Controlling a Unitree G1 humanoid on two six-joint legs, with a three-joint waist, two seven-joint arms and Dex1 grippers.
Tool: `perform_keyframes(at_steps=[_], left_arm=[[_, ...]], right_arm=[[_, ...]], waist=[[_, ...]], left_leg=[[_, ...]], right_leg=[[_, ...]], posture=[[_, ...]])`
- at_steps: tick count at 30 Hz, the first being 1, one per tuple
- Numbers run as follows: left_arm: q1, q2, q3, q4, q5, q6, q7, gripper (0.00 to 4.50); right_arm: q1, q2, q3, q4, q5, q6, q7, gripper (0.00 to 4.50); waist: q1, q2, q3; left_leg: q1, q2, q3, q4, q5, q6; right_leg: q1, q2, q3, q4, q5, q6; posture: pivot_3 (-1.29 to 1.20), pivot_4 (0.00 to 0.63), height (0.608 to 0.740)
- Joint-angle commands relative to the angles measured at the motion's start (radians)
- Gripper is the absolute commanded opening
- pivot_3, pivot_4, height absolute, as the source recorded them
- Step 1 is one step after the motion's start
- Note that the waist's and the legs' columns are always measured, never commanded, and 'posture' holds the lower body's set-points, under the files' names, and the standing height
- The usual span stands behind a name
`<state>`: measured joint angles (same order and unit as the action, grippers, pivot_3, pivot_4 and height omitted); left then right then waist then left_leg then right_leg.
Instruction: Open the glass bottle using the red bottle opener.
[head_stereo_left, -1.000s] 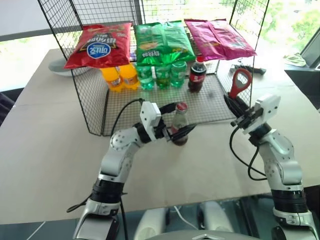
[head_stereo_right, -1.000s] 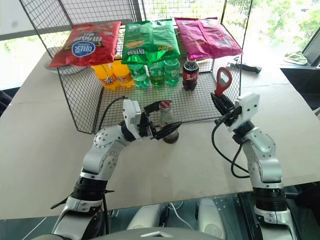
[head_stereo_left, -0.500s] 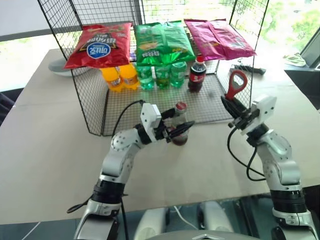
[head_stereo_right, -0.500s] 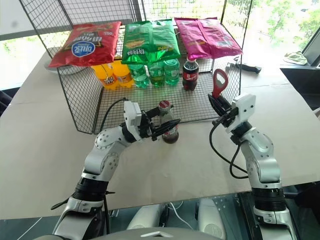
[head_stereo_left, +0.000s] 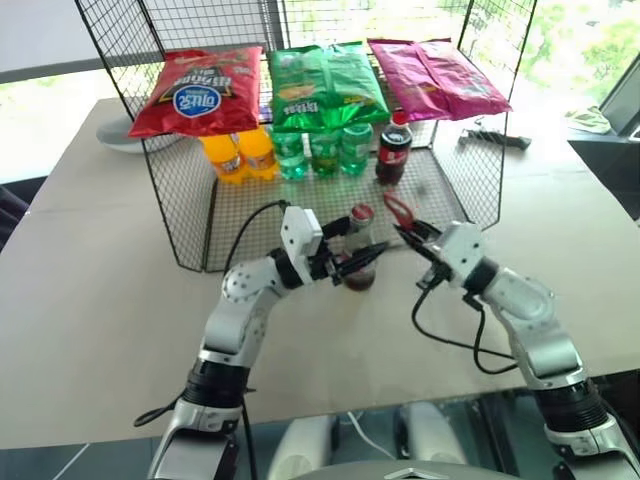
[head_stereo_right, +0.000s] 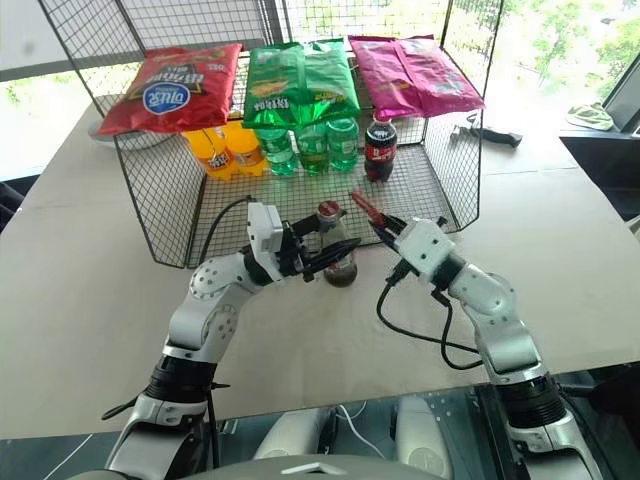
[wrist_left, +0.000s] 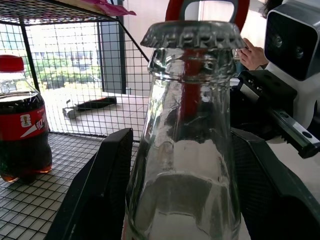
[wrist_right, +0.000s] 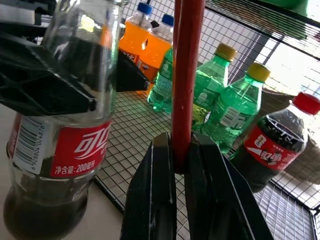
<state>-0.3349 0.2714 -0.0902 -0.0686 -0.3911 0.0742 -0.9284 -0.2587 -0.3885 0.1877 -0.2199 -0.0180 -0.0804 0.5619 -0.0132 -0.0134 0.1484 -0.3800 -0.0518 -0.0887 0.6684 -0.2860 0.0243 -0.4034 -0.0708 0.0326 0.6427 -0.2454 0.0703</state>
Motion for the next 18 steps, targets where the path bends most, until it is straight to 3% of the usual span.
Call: perform_keyframes(at_steps=[1,8,18], left_arm=[[0.006,-0.002,-0.01,0.001,0.009,-0.015,0.008,2.28],[-0.001,-0.008,-0.018,0.01,0.02,-0.018,0.011,2.28],[-0.004,-0.007,-0.026,0.016,0.018,-0.01,0.015,2.28]], right_arm=[[-0.028,-0.016,0.026,-0.04,-0.094,-0.014,-0.021,0.0],[-0.07,0.005,0.073,-0.076,-0.215,0.077,-0.051,0.0],[-0.049,-0.017,0.079,-0.084,-0.324,-0.068,-0.137,0.0]], waist=[[0.001,0.0,0.0],[0.001,0.0,0.0],[0.003,-0.001,-0.001]], left_leg=[[0.0,0.0,0.0,0.0,0.0,0.0],[0.0,0.0,0.0,0.0,0.0,0.0],[0.0,0.0,-0.001,0.0,0.0,0.0]], right_leg=[[0.0,0.0,0.0,0.0,0.0,0.0],[0.0,0.0,0.0,0.0,0.0,0.0],[0.0,0.0,-0.001,0.0,0.0,0.0]], posture=[[0.0,0.15,0.74],[0.0,0.15,0.74],[0.0,0.15,0.74]])
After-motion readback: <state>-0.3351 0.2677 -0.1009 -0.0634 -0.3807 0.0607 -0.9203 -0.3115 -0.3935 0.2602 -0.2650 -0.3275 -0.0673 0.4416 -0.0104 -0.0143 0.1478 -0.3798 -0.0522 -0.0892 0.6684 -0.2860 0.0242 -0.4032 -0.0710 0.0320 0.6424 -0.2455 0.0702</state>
